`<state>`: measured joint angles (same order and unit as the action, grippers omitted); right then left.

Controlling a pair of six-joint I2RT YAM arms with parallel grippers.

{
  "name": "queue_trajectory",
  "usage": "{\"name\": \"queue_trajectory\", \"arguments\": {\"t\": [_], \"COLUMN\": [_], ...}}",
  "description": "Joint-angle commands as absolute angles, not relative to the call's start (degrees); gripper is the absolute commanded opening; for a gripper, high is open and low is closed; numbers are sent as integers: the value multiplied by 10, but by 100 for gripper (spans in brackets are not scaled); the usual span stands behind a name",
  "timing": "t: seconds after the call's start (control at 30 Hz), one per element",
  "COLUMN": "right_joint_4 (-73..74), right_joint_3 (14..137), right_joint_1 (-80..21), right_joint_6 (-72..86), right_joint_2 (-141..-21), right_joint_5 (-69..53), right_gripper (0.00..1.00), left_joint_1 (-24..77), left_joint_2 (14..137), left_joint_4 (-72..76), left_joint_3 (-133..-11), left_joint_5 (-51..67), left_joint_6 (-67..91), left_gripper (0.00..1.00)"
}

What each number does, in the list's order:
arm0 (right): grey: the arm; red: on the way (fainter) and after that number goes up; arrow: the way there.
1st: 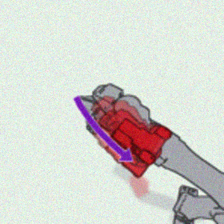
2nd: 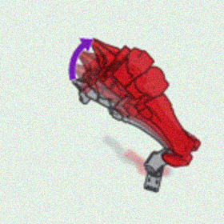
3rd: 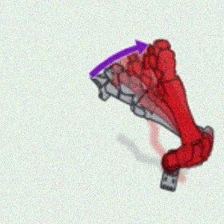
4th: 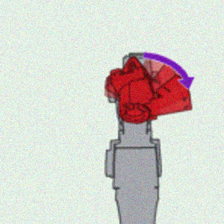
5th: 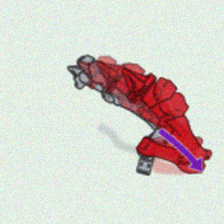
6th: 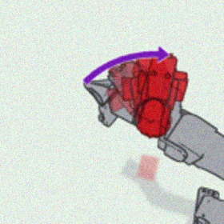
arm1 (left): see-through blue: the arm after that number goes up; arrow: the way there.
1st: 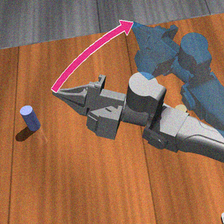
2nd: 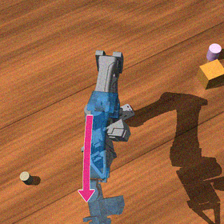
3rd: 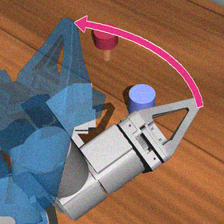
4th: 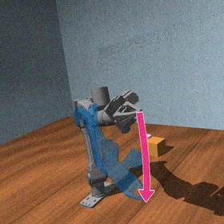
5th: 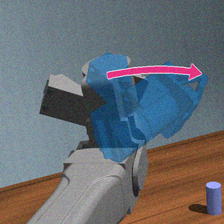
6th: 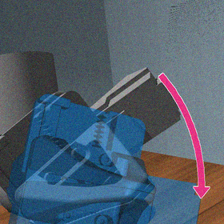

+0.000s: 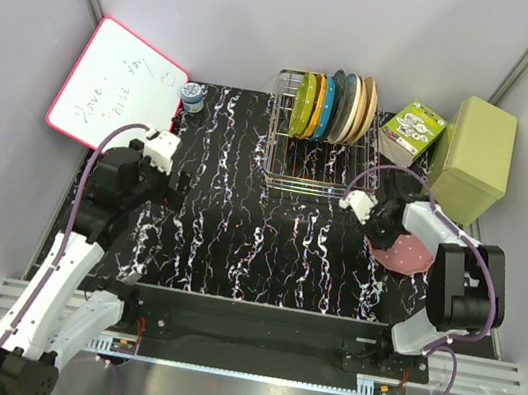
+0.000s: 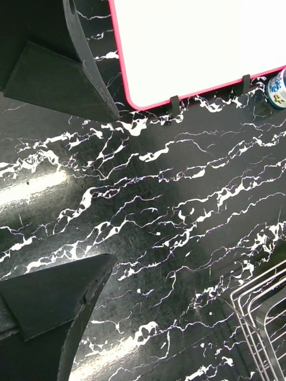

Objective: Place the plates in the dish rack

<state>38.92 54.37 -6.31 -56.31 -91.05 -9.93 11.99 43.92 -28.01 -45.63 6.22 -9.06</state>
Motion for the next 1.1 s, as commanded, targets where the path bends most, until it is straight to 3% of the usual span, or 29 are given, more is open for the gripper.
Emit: {"name": "queue_trajectory", "arguments": {"t": [0.0,0.53,0.83,1.07], "right_joint_4": [448,495,492,481], "right_joint_3": [539,590,728,862], "right_joint_1": [-120,-311,-437,-506], "right_joint_6": [-569,-483,-423,-388], "right_joint_2": [-948,-941,-1055,-1173], "right_joint_5": [-85,-155,-191,-210], "right_gripper": [14,14,15,15], "left_joint_1": [117,117,117,113], "left_joint_2": [446,447,432,381], "left_joint_4": [-246,-253,-257,-285], "left_joint_3": [-496,-504,-483,-484], "left_joint_5": [72,63,64,-48], "left_joint_6": [-72,-33,60,83], "left_gripper": [99,99,99,99]}}
